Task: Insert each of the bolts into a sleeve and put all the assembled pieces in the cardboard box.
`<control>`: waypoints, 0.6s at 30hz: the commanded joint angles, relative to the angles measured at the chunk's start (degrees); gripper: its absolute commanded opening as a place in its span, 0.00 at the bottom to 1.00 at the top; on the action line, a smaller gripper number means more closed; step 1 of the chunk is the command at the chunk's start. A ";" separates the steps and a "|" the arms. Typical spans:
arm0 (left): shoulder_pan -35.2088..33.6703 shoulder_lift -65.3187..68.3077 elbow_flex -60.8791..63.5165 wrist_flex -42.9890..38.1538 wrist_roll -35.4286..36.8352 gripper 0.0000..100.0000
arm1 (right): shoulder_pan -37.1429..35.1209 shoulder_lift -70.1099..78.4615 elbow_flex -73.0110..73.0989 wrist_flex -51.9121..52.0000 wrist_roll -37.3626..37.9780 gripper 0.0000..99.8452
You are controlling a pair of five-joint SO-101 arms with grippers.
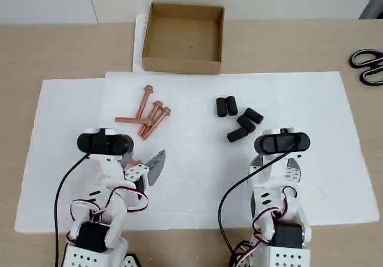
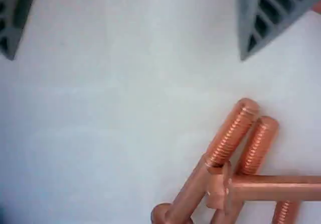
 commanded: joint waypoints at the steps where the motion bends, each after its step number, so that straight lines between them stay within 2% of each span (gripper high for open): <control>1: -0.09 -0.62 -0.75 0.26 0.00 0.27 | 1.89 -0.66 0.44 0.04 1.14 0.26; 5: -0.09 -0.62 -0.75 0.26 0.00 0.27 | 2.59 -0.75 0.18 -3.91 10.55 0.26; 8: -0.09 -0.62 -0.75 0.26 0.00 0.27 | 2.95 -0.66 -2.46 -2.24 16.18 0.26; 14: 0.62 -0.62 -0.75 0.18 0.00 0.27 | 9.10 -0.57 -13.63 2.51 16.44 0.26; 18: 2.11 -0.62 -0.84 0.18 -0.18 0.27 | 9.01 -0.13 -21.98 6.99 16.35 0.26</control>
